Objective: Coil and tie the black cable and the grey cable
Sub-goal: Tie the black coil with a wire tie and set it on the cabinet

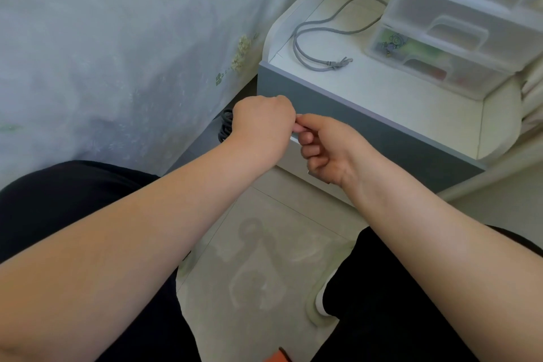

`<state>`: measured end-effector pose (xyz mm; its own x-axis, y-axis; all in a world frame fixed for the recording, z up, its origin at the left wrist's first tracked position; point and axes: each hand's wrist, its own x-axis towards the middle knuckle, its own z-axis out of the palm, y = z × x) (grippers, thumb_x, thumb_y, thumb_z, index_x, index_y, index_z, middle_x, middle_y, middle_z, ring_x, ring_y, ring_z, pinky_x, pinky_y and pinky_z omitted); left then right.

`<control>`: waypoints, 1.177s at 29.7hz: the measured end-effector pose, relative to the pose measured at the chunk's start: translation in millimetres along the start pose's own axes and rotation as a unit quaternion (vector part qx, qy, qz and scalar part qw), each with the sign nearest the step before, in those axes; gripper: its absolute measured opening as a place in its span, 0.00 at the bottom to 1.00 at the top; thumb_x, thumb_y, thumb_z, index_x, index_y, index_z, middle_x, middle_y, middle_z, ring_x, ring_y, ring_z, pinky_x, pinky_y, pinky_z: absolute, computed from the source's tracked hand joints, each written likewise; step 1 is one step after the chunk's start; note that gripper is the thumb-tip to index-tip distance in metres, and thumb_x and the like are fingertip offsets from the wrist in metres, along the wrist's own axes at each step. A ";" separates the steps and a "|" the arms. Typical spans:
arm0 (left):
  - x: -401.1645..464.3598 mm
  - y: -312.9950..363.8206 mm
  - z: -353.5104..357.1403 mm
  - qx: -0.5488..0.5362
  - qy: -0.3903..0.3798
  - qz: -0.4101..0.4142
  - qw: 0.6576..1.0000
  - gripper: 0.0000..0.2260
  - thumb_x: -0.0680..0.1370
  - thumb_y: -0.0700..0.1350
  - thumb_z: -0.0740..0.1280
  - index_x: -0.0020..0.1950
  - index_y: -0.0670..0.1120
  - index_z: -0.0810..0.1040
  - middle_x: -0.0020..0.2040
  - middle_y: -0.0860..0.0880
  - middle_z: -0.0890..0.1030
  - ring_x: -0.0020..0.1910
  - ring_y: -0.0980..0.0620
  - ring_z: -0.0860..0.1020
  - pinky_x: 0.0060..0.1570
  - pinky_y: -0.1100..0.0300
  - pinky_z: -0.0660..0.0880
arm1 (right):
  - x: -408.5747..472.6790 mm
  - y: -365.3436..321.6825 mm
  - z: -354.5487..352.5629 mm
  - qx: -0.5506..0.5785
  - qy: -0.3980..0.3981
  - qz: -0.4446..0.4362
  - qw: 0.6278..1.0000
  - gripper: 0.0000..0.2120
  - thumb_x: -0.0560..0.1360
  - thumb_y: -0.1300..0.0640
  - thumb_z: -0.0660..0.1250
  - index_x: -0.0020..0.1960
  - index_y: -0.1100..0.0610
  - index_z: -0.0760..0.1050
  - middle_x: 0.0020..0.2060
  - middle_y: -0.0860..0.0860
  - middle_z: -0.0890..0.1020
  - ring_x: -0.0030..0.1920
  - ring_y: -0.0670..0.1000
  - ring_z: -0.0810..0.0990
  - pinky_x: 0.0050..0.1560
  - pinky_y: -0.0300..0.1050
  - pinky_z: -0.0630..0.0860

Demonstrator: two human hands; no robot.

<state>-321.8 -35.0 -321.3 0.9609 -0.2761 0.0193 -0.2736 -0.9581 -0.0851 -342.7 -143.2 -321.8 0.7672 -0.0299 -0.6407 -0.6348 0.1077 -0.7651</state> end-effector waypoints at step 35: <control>5.4 -23.4 -6.1 -0.126 -0.222 0.047 0.966 0.07 0.68 0.43 0.66 0.30 0.45 0.73 0.29 0.49 0.76 0.31 0.48 0.74 0.32 0.60 0.69 | 1.9 12.5 -7.5 -0.598 0.165 -0.554 0.556 0.08 0.75 0.59 0.63 0.43 0.61 0.78 0.33 0.56 0.77 0.32 0.58 0.74 0.27 0.43 0.62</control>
<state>-310.5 -14.6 -313.2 0.8391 -0.3569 -0.4106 -0.3091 -0.9338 0.1799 -349.8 -149.4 -333.1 0.8143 0.3791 0.4395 0.4522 -0.8891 -0.0710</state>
